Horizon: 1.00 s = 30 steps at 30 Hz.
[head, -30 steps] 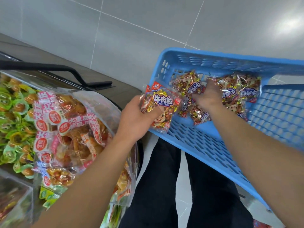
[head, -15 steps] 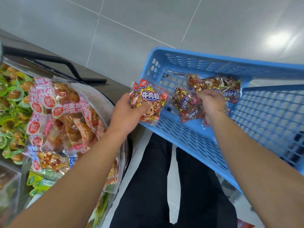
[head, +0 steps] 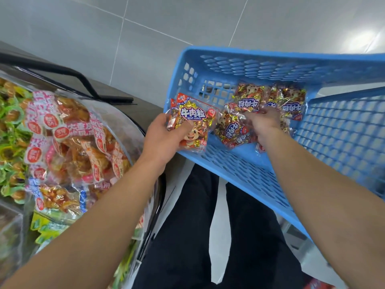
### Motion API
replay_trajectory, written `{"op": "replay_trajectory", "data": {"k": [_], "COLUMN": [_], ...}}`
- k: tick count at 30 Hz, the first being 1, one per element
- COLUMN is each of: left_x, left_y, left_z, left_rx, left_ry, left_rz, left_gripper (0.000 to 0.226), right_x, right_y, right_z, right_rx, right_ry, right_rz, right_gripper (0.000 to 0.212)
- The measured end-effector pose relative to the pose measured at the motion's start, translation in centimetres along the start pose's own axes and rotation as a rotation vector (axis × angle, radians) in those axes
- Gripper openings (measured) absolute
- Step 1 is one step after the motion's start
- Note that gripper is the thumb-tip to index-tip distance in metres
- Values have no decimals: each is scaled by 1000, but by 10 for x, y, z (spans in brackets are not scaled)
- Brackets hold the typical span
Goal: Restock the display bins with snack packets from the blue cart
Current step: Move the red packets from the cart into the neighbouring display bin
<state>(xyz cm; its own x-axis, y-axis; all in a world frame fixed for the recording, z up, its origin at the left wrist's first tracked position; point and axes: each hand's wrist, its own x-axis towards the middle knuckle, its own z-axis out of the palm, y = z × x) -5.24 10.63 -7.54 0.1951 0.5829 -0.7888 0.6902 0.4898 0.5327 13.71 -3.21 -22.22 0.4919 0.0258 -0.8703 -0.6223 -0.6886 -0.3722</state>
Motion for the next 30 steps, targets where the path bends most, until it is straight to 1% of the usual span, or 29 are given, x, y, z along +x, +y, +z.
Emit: {"op": "replay_trajectory", "data": {"k": [1,2,5,8,11,13,15,17,19,21,22,24,27,29,30], "left_x": [3,5,4,-10,-36,-62,-94,-129,-170,-213,-234,-272,-322,-349,-362], "left_y": [0,-1,0,6,10,13,14,12,8,2,-3,-15,-38,-55,-63], "left_z": [-1,-1,-3,-6,-11,-18,-28,-38,-45,-49,-51,-56,-68,-77,-82], "left_rx": [4,4,-4,-16,-42,-8,16,-68,-224,-380,-448,-568,-709,-785,-825], "left_ry": [-1,1,16,13,13,39,88,127,166,212,241,307,417,483,514], "left_rz": [7,11,10,28,55,99,134,130,146,177,183,183,189,215,225], "left_gripper": [30,30,30,26,22,21,22,21,15,11,11,8,10,10,13], "right_x": [1,-2,-20,-58,-103,-136,-170,-204,-242,-279,-297,-332,-373,-400,-412], "right_y": [0,-2,-7,-17,-30,-42,-53,-60,-63,-59,-55,-45,-30,-26,-24], "right_z": [3,3,-16,-50,-89,-110,-123,-128,-130,-133,-135,-137,-133,-124,-118], "right_rx": [26,74,220,245,194,132,146,251,338,331,313,279,160,78,46], "right_ry": [36,74,172,172,113,60,14,-99,-295,-485,-570,-708,-862,-941,-964], "right_rz": [-8,-20,-114,-244,-385,-458,-484,-430,-336,-237,-221,-232,-287,-332,-361], "right_gripper": [56,49,3,5,14,18,17,20,28,40,42,44,47,41,36]}}
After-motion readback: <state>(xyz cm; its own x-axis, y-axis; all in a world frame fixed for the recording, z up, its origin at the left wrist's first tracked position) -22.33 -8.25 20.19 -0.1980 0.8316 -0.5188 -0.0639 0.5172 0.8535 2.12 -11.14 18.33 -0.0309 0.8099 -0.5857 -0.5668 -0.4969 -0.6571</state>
